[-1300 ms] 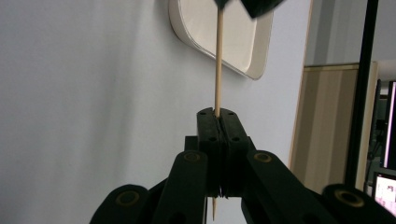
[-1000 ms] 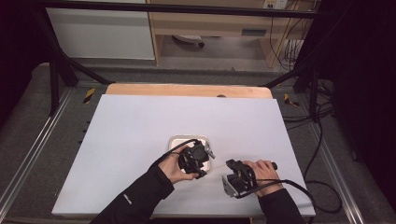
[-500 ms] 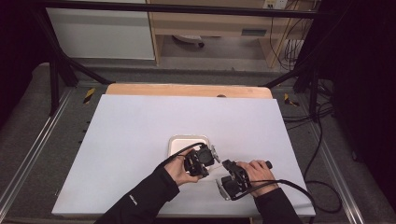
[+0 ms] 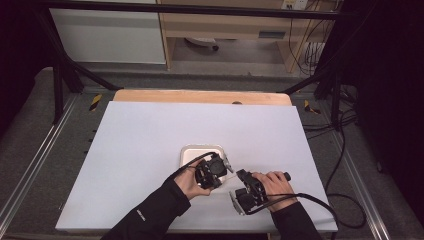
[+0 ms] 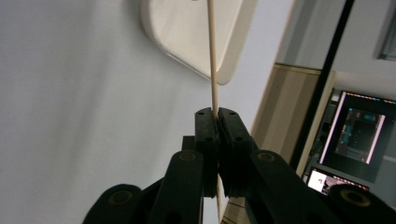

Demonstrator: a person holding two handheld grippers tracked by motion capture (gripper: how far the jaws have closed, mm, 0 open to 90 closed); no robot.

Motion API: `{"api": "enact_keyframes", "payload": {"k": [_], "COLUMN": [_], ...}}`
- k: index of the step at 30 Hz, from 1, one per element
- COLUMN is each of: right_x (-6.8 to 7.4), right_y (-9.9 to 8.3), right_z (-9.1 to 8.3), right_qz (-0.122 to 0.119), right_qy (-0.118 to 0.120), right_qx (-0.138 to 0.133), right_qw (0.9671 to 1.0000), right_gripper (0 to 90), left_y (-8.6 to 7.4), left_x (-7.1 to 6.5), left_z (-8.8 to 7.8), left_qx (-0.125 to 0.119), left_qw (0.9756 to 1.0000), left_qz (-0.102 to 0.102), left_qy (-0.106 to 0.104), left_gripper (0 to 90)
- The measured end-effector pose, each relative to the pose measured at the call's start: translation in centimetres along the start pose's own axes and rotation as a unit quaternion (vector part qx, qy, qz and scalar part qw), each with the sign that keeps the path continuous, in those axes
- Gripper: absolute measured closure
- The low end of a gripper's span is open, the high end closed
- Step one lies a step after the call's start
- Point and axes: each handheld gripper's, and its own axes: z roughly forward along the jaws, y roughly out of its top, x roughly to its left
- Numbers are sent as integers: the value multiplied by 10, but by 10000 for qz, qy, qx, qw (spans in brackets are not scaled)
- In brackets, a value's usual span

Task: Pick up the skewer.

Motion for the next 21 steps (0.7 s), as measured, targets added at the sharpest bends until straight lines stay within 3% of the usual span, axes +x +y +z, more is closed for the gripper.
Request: {"api": "enact_keyframes", "payload": {"k": [2, 6, 7, 9, 11, 12, 13, 14, 15, 17, 18, 19, 21], "right_x": [-2, -11, -13, -16, -20, -21, -22, -22, -21, -19, -17, -15, -12], "right_y": [-2, -12, -16, -21, -27, -31, -38, -38, -40, -45, -48, -49, -51], "right_z": [-3, -12, -15, -18, -18, -17, -13, -13, -11, -5, -1, 3, 9], "right_qz": [88, 800, 1132, 1567, 2118, 2449, 3002, 3002, 3195, 3677, 3952, 4154, 4428], "right_qy": [-115, -258, -343, -322, -247, -117, 62, 62, 169, 424, 595, 739, 952], "right_qx": [-68, -306, -394, -499, -478, -493, -577, -577, -614, -645, -622, -611, -662], "right_qw": [9999, 9960, 9922, 9859, 9758, 9682, 9521, 9521, 9454, 9268, 9145, 9046, 8891], "right_gripper": [783, 571, 518, 407, 310, 260, 227, 227, 207, 168, 147, 137, 112], "left_y": [-2, -12, -15, -22, -32, -37, -42, -46, -51, -64, -70, -74, -86], "left_x": [1, 9, 10, 14, 18, 20, 22, 23, 25, 29, 30, 31, 32], "left_z": [-2, -9, -10, -16, -21, -23, -25, -27, -29, -33, -35, -37, -41], "left_qx": [-6, -112, -157, -193, -273, -312, -352, -388, -469, -608, -689, -742, -932], "left_qw": [10000, 9997, 9995, 9988, 9977, 9971, 9964, 9958, 9948, 9924, 9911, 9902, 9864], "left_qz": [-18, -182, -230, -348, -500, -574, -637, -686, -766, -918, -976, -1010, -1158], "left_qy": [82, 147, 179, 278, 363, 394, 438, 456, 477, 543, 590, 610, 702], "left_gripper": [894, 893, 893, 893, 893, 893, 892, 892, 893, 892, 892, 892, 892]}}
